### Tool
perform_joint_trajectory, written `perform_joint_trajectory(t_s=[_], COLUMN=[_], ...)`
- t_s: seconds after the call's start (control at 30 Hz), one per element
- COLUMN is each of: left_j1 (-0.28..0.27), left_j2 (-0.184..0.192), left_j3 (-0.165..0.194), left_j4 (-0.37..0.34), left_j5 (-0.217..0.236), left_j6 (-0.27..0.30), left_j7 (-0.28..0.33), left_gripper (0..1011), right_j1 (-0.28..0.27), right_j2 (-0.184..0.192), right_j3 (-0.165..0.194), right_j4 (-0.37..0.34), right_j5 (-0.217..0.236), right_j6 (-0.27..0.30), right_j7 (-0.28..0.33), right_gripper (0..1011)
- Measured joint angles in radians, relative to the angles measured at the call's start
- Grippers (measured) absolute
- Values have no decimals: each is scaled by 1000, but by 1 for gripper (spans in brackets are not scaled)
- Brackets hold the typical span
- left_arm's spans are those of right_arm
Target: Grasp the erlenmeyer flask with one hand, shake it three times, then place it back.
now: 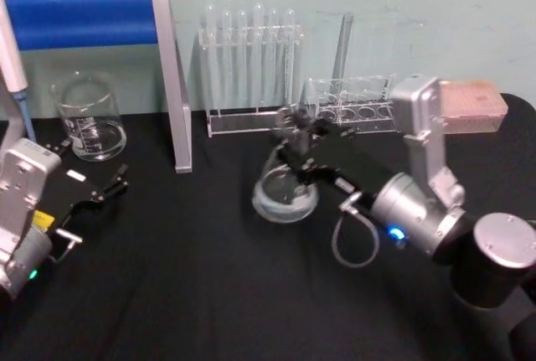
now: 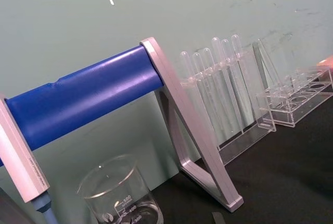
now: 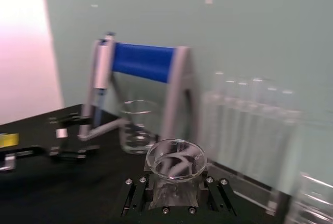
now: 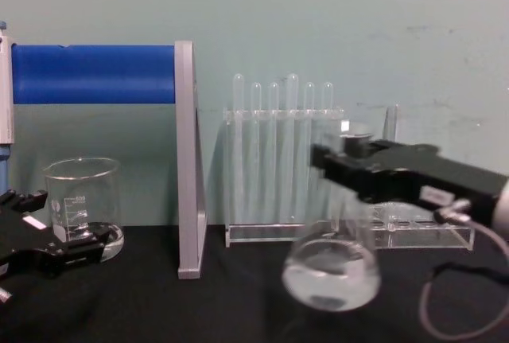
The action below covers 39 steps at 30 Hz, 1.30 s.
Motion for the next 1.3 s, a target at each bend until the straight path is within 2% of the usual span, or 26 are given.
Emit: perform_joint_trajectory(t_s=[0.27, 0.6, 0.87, 1.3], left_j1=[0, 0, 0, 0], left_j2=[0, 0, 0, 0], left_j3=[0, 0, 0, 0], left_j4=[0, 0, 0, 0], left_j5=[0, 0, 0, 0], left_j6=[0, 0, 0, 0], left_j7=[0, 0, 0, 0], left_gripper=[1001, 1001, 1001, 1001], right_j1=[2, 7, 15, 26], right_j2=[1, 13, 22, 36], right_j3=[-80, -119, -103, -19], right_j4=[-22, -28, -13, 21], right_j5=[6, 12, 12, 8], right_j6=[6, 7, 3, -10], right_j7=[41, 51, 24, -43], right_gripper=[449, 449, 449, 449])
